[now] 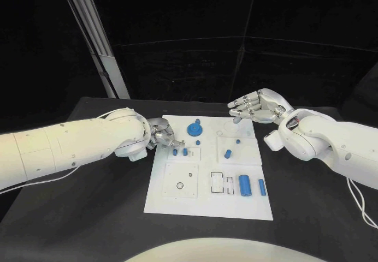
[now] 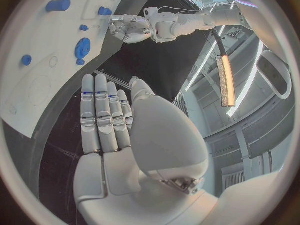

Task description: Assemble the parts on the task board

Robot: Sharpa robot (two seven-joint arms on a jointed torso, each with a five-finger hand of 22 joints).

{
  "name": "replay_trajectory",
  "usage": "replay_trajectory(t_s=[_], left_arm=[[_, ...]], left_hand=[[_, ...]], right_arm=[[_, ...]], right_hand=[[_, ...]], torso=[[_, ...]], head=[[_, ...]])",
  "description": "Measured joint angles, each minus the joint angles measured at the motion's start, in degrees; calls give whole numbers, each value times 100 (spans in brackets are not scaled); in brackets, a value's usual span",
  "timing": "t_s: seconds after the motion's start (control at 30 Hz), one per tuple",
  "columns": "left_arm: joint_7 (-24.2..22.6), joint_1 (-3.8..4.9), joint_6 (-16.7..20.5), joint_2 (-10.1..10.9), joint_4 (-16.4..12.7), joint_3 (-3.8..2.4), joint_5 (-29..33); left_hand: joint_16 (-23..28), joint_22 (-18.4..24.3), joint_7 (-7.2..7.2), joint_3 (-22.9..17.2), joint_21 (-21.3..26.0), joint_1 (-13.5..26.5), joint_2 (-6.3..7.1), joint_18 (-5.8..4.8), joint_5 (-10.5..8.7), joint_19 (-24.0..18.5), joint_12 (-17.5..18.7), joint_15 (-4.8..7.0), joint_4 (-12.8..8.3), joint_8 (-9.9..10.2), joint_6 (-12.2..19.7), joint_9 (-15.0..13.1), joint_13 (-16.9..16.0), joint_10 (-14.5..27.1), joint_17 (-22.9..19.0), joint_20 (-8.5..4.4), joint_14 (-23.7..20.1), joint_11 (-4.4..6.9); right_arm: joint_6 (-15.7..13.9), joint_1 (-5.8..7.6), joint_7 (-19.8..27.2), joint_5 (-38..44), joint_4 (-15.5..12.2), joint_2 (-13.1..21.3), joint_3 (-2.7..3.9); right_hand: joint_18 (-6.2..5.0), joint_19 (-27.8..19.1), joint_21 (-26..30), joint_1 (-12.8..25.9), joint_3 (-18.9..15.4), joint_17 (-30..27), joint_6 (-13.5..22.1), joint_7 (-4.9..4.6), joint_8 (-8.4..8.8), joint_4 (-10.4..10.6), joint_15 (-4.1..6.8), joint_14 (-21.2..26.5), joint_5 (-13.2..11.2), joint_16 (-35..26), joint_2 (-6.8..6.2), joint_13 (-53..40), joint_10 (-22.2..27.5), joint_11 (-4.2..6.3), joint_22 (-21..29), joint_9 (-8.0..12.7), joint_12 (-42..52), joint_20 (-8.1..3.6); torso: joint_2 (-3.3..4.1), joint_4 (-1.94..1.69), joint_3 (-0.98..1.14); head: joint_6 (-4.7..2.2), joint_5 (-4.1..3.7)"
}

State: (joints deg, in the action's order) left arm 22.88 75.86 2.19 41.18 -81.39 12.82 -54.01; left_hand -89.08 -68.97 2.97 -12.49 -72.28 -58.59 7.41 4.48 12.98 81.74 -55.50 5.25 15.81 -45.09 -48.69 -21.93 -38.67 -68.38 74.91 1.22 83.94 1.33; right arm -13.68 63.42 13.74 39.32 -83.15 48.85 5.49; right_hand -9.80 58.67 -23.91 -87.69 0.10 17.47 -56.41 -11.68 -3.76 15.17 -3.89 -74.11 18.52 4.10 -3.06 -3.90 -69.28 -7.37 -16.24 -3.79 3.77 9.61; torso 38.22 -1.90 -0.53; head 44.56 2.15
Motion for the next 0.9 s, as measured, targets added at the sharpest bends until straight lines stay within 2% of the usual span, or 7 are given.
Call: replay_trajectory(t_s=[0.07, 0.17, 0.3, 0.4, 0.47, 0.63, 0.9], left_arm=[[-173, 0, 111, 35, -49, -1, 27], [-432, 1, 288, 65, -100, -2, 53], [-787, 3, 529, 72, -121, -2, 55], [-1102, 4, 688, 27, -87, -2, 43], [-1374, 4, 798, -70, -20, -2, 18], [-1998, 5, 980, -350, 151, 22, -196], [-2576, -46, 1130, -737, 563, 72, -920]], left_hand=[[210, 435, 26, 51, 412, -153, -10, 125, 0, -180, 246, -25, 19, 0, 89, 0, 324, 221, 0, 23, 12, -31], [426, 849, 59, 54, 817, -326, -32, 132, 0, -317, 329, -45, 22, -43, 202, -3, 450, 336, 0, 60, -8, -69], [815, 1522, 116, 54, 1500, -577, -7, 312, 0, -543, 396, -102, 22, -113, 399, -31, 568, 537, -10, 90, 1, -126], [1642, 2693, 224, -48, 2719, -993, 36, 529, 0, -996, 580, -228, -80, -130, 678, -31, 747, 904, -796, 168, -120, -235], [2017, 2980, 309, -115, 3059, -1234, 42, 529, 0, -1112, 700, -282, -196, -57, 802, 30, 845, 1106, -1197, 222, -278, -302], [2961, 3306, 543, -451, 3530, -1970, 126, 530, 0, -1273, 1291, -486, -593, 434, 1031, 426, 1306, 1813, -2214, 382, -807, -539], [2947, 3404, 629, -873, 3673, -2364, 305, 529, -77, -1180, 1997, -561, -1015, 1512, 497, 1221, 2136, 1935, -2363, 464, -917, -644]], right_arm=[[0, 0, 0, 0, 4, 5, 0], [0, 0, 0, 0, 5, 5, 0], [1, -1, 0, 0, 9, 6, 0], [1, -1, 1, 0, 10, 8, -1], [1, -1, 1, 0, 11, 8, -1], [2, -2, 2, 0, 14, -4, -1], [2, -2, 3, 0, 14, -11, -1]], right_hand=[[0, 0, 0, 0, 0, 0, 0, 0, 0, 0, 0, 0, 0, 0, 0, 0, 0, 0, 0, 0, 0, 0], [0, 15, 0, 0, 0, 0, 0, 0, 0, 0, 0, 0, 0, 0, 0, 0, 0, 0, 0, 0, 0, 15], [0, 15, 0, 0, 0, 1, 0, 0, 0, 0, 0, 0, 0, 0, 0, 0, 0, 0, 0, 0, 0, 15], [0, 15, 0, 0, 0, 0, 0, 0, 0, 0, 0, 0, 0, 0, 0, 0, 0, 0, 1, 0, 0, 15], [1, 15, 0, 0, 0, 0, 20, -20, 0, 0, 0, 0, 0, 0, 0, -1, 0, 0, 8, -1, 0, 15], [0, 14, 0, 0, 0, 1, 20, -20, 0, 0, 0, 0, 0, 0, 0, -1, 0, 0, 8, -1, 0, 14], [0, 14, 0, 0, 0, 1, 20, -20, 0, 0, 0, 0, 0, 0, 0, -1, 20, -21, 8, -1, 0, 14]], torso=[[-3, -2, -1], [-3, -3, -2], [-2, -3, -2], [0, -2, -3], [3, -1, -3], [7, 4, -3], [9, 7, -2]], head=[[-5, -7], [-19, -15], [-27, -34], [-37, -48], [-49, -59], [-74, -84], [-91, -118]])
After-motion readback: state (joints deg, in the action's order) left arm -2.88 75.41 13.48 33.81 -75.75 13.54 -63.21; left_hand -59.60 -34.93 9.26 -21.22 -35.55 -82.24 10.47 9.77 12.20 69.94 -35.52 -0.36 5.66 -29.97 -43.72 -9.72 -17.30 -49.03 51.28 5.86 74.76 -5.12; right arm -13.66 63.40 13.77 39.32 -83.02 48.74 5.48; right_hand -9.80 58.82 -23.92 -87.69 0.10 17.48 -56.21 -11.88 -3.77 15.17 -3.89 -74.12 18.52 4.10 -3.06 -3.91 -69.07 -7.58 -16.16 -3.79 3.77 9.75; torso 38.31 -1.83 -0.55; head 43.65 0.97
